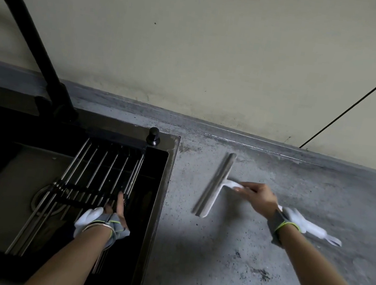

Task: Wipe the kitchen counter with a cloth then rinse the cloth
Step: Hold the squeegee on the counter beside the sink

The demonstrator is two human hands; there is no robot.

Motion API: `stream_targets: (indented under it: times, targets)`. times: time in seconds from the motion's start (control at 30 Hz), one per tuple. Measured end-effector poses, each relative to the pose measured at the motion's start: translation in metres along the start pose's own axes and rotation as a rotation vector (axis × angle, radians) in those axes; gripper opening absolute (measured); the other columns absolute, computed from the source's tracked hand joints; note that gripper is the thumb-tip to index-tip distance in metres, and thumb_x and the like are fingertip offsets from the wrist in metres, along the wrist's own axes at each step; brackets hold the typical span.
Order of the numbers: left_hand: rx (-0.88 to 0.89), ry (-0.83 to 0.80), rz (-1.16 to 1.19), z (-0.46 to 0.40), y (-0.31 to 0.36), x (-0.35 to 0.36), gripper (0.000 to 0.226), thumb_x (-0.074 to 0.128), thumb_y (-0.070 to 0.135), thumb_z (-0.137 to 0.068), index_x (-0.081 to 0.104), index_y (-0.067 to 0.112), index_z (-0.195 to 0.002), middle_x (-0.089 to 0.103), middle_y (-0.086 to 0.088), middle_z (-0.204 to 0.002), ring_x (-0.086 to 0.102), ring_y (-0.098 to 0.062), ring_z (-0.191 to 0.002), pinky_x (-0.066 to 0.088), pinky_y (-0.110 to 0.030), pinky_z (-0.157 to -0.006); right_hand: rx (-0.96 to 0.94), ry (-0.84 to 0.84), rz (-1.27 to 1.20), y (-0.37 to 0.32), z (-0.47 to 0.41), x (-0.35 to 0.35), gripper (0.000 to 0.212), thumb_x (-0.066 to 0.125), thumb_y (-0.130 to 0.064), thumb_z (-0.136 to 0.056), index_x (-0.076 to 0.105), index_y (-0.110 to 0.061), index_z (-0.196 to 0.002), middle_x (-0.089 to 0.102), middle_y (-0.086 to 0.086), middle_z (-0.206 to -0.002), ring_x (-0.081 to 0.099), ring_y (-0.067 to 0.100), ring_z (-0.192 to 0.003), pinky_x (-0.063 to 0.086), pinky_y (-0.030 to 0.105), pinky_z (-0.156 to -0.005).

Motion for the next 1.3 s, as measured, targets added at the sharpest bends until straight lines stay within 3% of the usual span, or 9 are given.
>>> stream_targets:
  times: [0.07,0.17,0.37,0.53,0.8,1.0,1.07,1.13,1.3]
  targets:
    - [0.007,-0.001,0.038,0.000,0.005,0.003,0.099,0.050,0.047,-0.088,-0.025,0.020,-0.146,0.006,-0.017,-0.157,0.033,-0.035,-0.137,0.030,-0.039,-0.111,-0.006,0.004,0.015,0.007,-0.012,-0.004,0.039,0.064,-0.056,-0.078,0.069,-0.034,-0.110,0.066,-0.011,-0.080,0.059,0.020,-0.085,0.037,0.028,-0.076]
    - [0.006,0.001,0.104,0.003,0.009,0.004,0.098,0.058,0.034,-0.090,-0.019,0.019,-0.148,0.002,-0.017,-0.157,0.022,-0.036,-0.141,0.023,-0.042,-0.115,-0.021,-0.042,0.039,0.002,-0.025,0.006,0.035,0.064,-0.055,-0.079,0.069,-0.035,-0.107,0.060,-0.014,-0.071,0.052,0.020,-0.079,0.034,0.030,-0.074]
    - [0.005,-0.009,0.048,0.004,0.006,0.003,0.094,0.049,0.043,-0.093,-0.024,0.018,-0.147,0.005,-0.019,-0.157,0.029,-0.036,-0.139,0.028,-0.040,-0.114,-0.157,-0.185,0.115,-0.032,-0.030,0.038,0.007,0.064,-0.048,-0.082,0.066,-0.046,-0.089,0.065,-0.014,-0.092,0.054,0.017,-0.103,0.030,0.040,-0.099]
    - [0.033,-0.012,-0.096,0.001,0.003,-0.002,0.099,0.043,0.055,-0.087,-0.030,0.020,-0.144,0.014,-0.023,-0.154,0.037,-0.037,-0.134,0.032,-0.042,-0.111,-0.250,-0.258,0.213,-0.055,-0.019,0.058,0.028,0.064,-0.047,-0.081,0.069,-0.036,-0.107,0.065,-0.019,-0.105,0.047,0.009,-0.103,0.015,0.031,-0.084]
    - [0.022,-0.008,-0.155,-0.005,0.003,0.002,0.104,0.042,0.063,-0.084,-0.030,0.020,-0.144,0.020,-0.020,-0.153,0.038,-0.037,-0.133,0.032,-0.044,-0.109,-0.434,-0.405,0.217,-0.077,0.011,0.094,0.025,0.069,-0.036,-0.080,0.070,-0.029,-0.104,0.067,-0.022,-0.103,0.054,0.005,-0.104,0.020,0.031,-0.098]
    - [0.019,0.010,-0.138,-0.006,0.004,0.002,0.100,0.041,0.061,-0.086,-0.027,0.020,-0.145,0.026,-0.018,-0.152,0.041,-0.033,-0.132,0.032,-0.040,-0.110,-0.293,-0.254,0.089,-0.065,-0.006,0.061,0.021,0.066,-0.040,-0.081,0.065,-0.039,-0.102,0.066,-0.016,-0.109,0.055,0.016,-0.108,0.030,0.038,-0.103]
    - [0.022,0.020,-0.126,-0.005,0.006,0.002,0.095,0.041,0.056,-0.089,-0.026,0.020,-0.146,0.028,-0.019,-0.150,0.043,-0.032,-0.130,0.033,-0.040,-0.109,-0.200,-0.148,0.015,-0.048,-0.022,0.039,0.025,0.064,-0.043,-0.083,0.067,-0.036,-0.106,0.066,-0.008,-0.114,0.056,0.015,-0.097,0.038,0.029,-0.089]
    - [0.022,0.023,-0.113,-0.003,0.009,0.000,0.091,0.042,0.049,-0.093,-0.025,0.019,-0.146,0.029,-0.019,-0.150,0.044,-0.031,-0.130,0.032,-0.040,-0.110,-0.116,-0.068,-0.060,-0.028,-0.037,0.019,0.029,0.063,-0.045,-0.084,0.067,-0.033,-0.110,0.070,-0.004,-0.103,0.050,0.009,-0.073,0.022,0.019,-0.067]
    - [0.069,-0.073,-0.041,0.012,0.017,-0.007,0.089,0.043,0.041,-0.097,-0.028,0.015,-0.144,0.018,-0.024,-0.154,0.043,-0.035,-0.131,0.036,-0.037,-0.105,-0.046,-0.002,-0.093,0.004,-0.060,-0.005,0.033,0.066,-0.042,-0.083,0.068,-0.026,-0.112,0.064,-0.016,-0.071,0.051,0.013,-0.072,0.031,0.025,-0.073]
Point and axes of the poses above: each hand's wrist, its own z-axis away from the middle knuckle, its own x-axis out of the palm, y = z × x, the point moved 8 cm from there along -z, towards the middle knuckle
